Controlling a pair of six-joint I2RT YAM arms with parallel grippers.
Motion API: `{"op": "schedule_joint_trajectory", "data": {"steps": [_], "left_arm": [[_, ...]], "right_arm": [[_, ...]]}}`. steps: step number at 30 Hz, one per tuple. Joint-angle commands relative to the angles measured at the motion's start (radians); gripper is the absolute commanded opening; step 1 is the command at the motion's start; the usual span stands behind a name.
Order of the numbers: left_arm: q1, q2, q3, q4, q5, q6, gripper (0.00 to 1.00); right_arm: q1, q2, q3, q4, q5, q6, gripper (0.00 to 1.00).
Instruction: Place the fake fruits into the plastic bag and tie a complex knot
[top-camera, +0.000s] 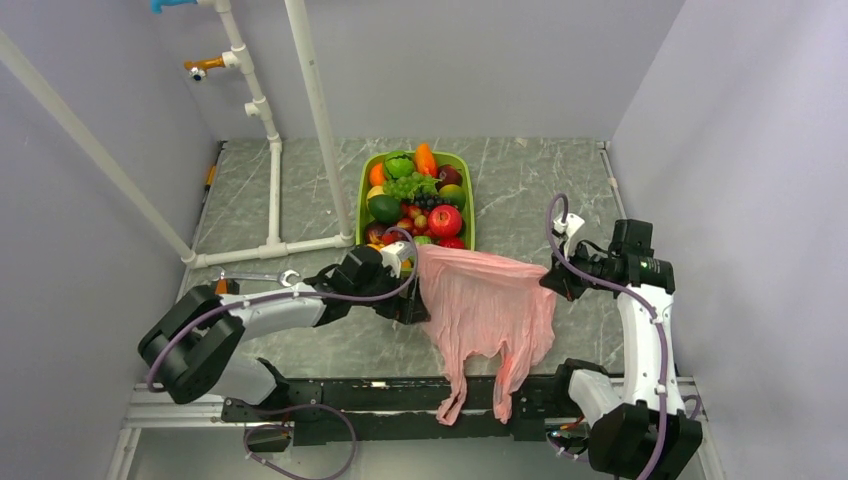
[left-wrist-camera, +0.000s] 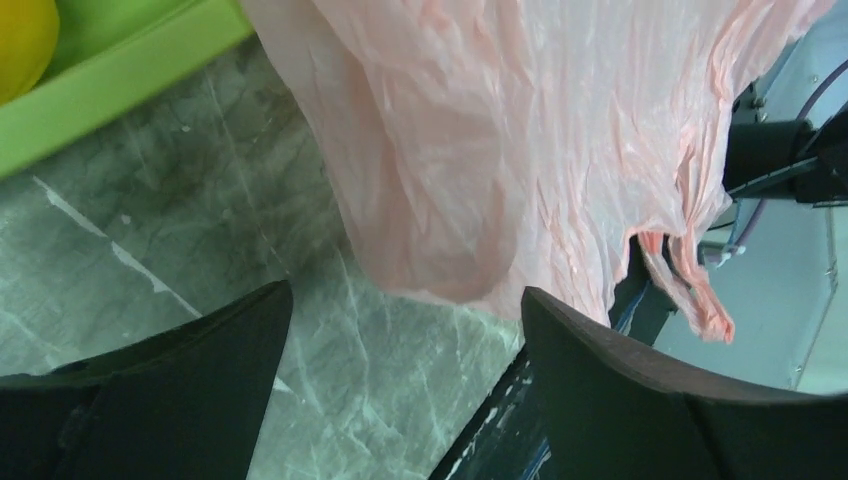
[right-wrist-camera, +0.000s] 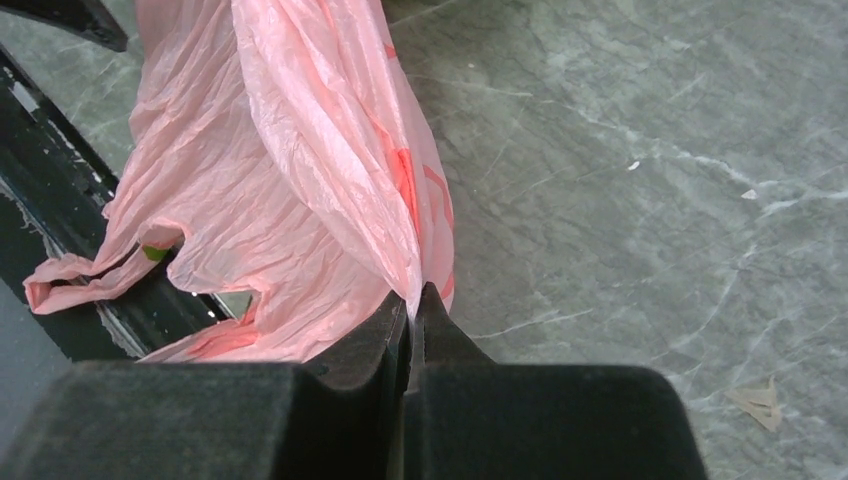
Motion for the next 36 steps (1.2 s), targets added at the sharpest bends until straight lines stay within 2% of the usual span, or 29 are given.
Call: {"op": "schedule_joint_trajectory", "data": {"steps": [1,3,4,5,6,7,8,11,12,13,18,22,25,29,32,33,34,36], "left_arm": [[-0.004,0.044,0.036,0.134,0.016,-0.024,0.82],[-0.005,0.023,0.027,0.179,0.05,-0.013,0.57],[-0.004,0.0,0.023,0.202,0.06,0.004,0.39],[-0.005,-0.033,0.017,0.222,0.063,0.026,0.16],[-0.006,-0.067,0.012,0.239,0.075,0.049,0.05],[-0.007,-0.103,0.016,0.238,0.084,0.075,0.0],[-0.008,-0.133,0.031,0.217,0.097,0.113,0.0],[-0.011,-0.194,0.1,0.088,0.122,0.223,0.0],[-0.013,-0.207,0.119,0.057,0.133,0.268,0.0],[-0.016,-0.218,0.146,0.026,0.144,0.327,0.0],[-0.021,-0.207,0.287,-0.162,0.182,0.59,0.0],[-0.024,-0.162,0.416,-0.294,0.216,0.702,0.0],[-0.052,-0.137,0.496,-0.364,0.239,0.788,0.0],[-0.071,-0.098,0.604,-0.475,0.276,0.837,0.0],[-0.083,-0.079,0.682,-0.56,0.326,0.88,0.0],[-0.088,-0.087,0.699,-0.576,0.335,0.897,0.0],[-0.091,-0.098,0.708,-0.586,0.336,0.903,0.0],[-0.083,-0.123,0.727,-0.621,0.32,0.912,0.0]], "right_arm": [[-0.004,0.021,0.007,-0.057,-0.048,-0.087,0.0],[-0.003,0.024,0.009,-0.08,-0.059,-0.105,0.0],[-0.003,0.024,0.011,-0.088,-0.063,-0.114,0.02],[-0.004,0.026,0.016,-0.099,-0.064,-0.126,0.08],[-0.004,0.029,0.025,-0.113,-0.065,-0.138,0.18],[-0.004,0.035,0.039,-0.133,-0.067,-0.146,0.31],[-0.004,0.042,0.06,-0.156,-0.071,-0.16,0.46],[-0.004,0.064,0.162,-0.244,-0.113,-0.206,0.81],[-0.004,0.062,0.189,-0.246,-0.126,-0.193,0.96],[-0.003,0.059,0.223,-0.238,-0.144,-0.173,0.99],[0.003,0.058,0.395,-0.214,-0.266,-0.109,1.0],[0.075,0.041,0.465,-0.126,-0.333,-0.011,1.0],[0.257,-0.006,0.415,0.114,-0.223,0.209,1.0],[0.444,0.015,0.388,0.224,-0.101,0.238,1.0],[0.497,0.06,0.383,0.278,-0.043,0.259,0.99],[0.501,0.067,0.376,0.279,-0.032,0.242,0.96],[0.501,0.074,0.369,0.266,-0.024,0.22,0.84],[0.503,0.089,0.373,0.178,-0.018,0.151,0.43]]}}
